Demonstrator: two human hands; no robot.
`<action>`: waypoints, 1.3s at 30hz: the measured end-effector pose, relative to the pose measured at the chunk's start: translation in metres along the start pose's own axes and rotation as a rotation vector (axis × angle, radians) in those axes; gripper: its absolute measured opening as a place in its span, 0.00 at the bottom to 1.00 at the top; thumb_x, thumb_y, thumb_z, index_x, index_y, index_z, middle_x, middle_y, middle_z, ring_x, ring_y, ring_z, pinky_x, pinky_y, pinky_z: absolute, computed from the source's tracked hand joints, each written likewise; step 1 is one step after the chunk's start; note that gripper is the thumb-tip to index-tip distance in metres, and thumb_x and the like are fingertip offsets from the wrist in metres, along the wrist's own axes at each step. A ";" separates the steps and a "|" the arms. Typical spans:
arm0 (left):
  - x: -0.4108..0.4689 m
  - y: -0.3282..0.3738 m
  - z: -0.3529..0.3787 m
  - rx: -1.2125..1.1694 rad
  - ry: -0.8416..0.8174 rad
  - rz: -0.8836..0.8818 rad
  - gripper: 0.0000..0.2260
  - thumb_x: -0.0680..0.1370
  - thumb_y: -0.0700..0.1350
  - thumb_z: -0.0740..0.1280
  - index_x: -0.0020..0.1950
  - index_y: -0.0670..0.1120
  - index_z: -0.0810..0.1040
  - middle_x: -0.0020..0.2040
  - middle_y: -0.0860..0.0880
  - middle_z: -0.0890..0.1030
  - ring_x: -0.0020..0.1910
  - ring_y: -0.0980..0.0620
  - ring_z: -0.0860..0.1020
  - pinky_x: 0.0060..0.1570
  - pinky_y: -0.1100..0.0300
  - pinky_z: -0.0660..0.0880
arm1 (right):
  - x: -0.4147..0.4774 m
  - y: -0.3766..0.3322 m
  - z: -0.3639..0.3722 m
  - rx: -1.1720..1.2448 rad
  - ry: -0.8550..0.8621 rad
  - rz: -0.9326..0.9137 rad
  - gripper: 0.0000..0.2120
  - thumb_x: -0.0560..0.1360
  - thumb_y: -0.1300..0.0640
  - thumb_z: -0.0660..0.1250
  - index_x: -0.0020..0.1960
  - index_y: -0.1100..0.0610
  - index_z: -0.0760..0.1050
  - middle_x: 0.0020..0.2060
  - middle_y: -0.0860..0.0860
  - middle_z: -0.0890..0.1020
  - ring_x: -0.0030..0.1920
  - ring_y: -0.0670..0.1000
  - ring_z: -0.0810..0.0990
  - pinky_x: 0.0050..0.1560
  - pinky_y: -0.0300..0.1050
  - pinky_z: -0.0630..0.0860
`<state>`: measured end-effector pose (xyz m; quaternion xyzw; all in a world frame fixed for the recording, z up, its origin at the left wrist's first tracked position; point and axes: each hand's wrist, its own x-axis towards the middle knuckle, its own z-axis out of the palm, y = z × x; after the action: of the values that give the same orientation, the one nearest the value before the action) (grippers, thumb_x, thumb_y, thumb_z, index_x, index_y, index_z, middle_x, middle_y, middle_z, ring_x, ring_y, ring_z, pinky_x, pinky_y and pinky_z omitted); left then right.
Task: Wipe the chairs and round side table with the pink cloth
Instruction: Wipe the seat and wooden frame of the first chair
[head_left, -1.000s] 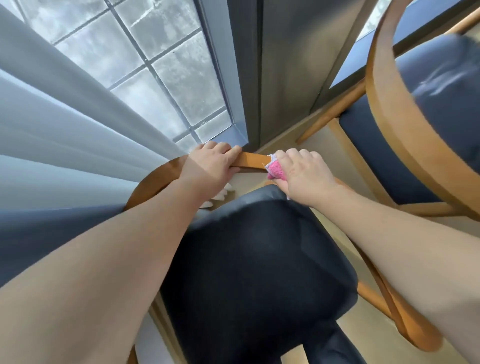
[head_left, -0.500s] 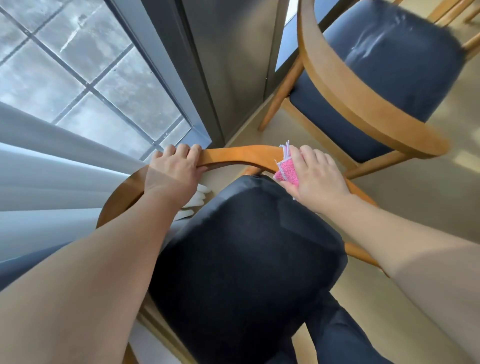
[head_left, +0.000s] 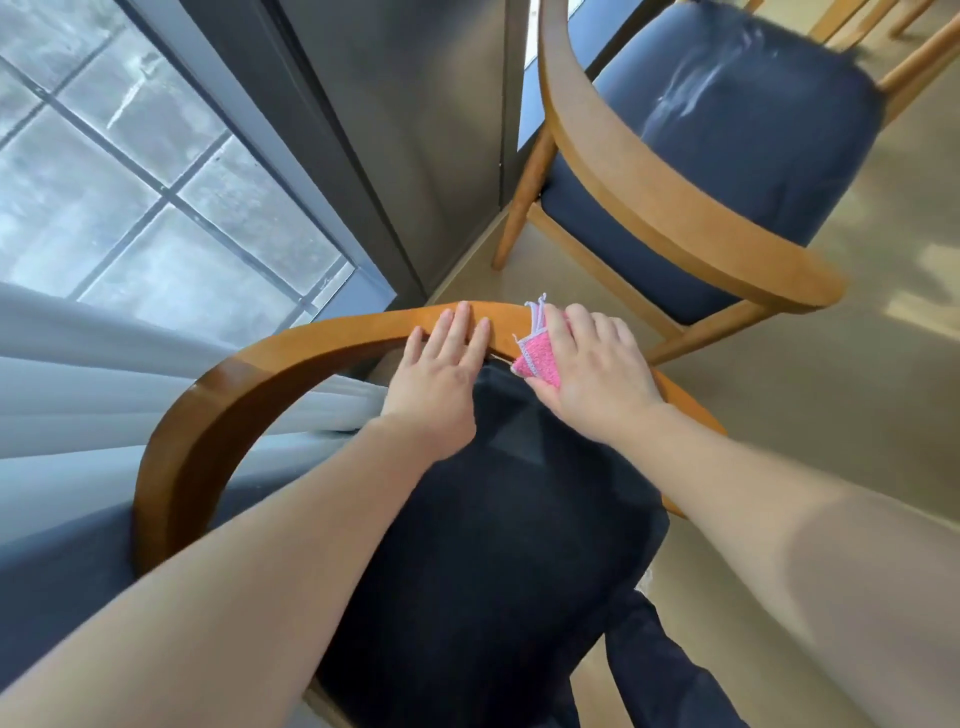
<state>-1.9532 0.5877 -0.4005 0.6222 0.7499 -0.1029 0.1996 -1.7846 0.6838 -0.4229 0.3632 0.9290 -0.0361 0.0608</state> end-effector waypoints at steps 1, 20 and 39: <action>0.002 0.001 0.001 -0.015 -0.035 -0.018 0.40 0.76 0.40 0.62 0.77 0.51 0.35 0.77 0.48 0.36 0.76 0.47 0.36 0.74 0.46 0.41 | -0.002 0.001 0.000 -0.001 0.002 0.009 0.39 0.74 0.33 0.60 0.73 0.59 0.58 0.62 0.58 0.72 0.59 0.57 0.75 0.60 0.53 0.71; 0.002 -0.003 0.007 -0.027 -0.040 -0.033 0.47 0.73 0.37 0.68 0.76 0.52 0.35 0.77 0.48 0.35 0.76 0.46 0.37 0.74 0.46 0.44 | -0.118 0.049 0.013 0.029 -0.047 0.304 0.40 0.74 0.36 0.62 0.73 0.62 0.59 0.61 0.60 0.72 0.55 0.59 0.76 0.54 0.53 0.75; 0.000 0.016 0.000 0.118 -0.048 -0.161 0.45 0.73 0.39 0.67 0.77 0.51 0.36 0.78 0.46 0.38 0.77 0.44 0.42 0.74 0.47 0.47 | -0.208 0.067 0.027 0.060 -0.070 0.456 0.41 0.71 0.40 0.70 0.71 0.64 0.60 0.57 0.62 0.73 0.53 0.61 0.76 0.51 0.54 0.75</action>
<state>-1.9379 0.5906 -0.3987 0.5679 0.7853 -0.1774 0.1714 -1.5853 0.5906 -0.4223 0.5640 0.8187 -0.0618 0.0888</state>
